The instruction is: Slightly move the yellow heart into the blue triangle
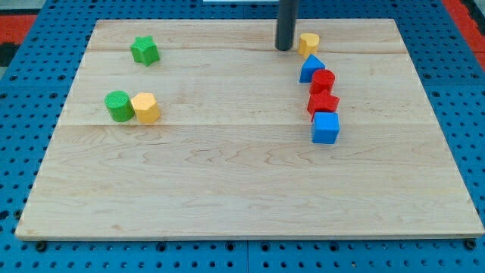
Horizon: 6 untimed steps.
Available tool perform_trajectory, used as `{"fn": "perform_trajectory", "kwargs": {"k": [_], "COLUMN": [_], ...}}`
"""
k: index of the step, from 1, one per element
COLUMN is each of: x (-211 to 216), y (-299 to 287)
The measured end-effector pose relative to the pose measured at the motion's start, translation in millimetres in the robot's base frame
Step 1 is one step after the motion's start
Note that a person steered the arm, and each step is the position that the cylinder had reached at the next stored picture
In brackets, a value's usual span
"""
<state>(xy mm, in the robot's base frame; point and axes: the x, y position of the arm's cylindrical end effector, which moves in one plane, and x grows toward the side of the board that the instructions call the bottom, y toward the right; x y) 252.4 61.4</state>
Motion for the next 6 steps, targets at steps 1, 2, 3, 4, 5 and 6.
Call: {"fn": "perform_trajectory", "kwargs": {"k": [1, 2, 3, 4, 5, 6], "x": [-20, -20, -19, -17, -13, -19], "y": [8, 22, 37, 53, 59, 63]}}
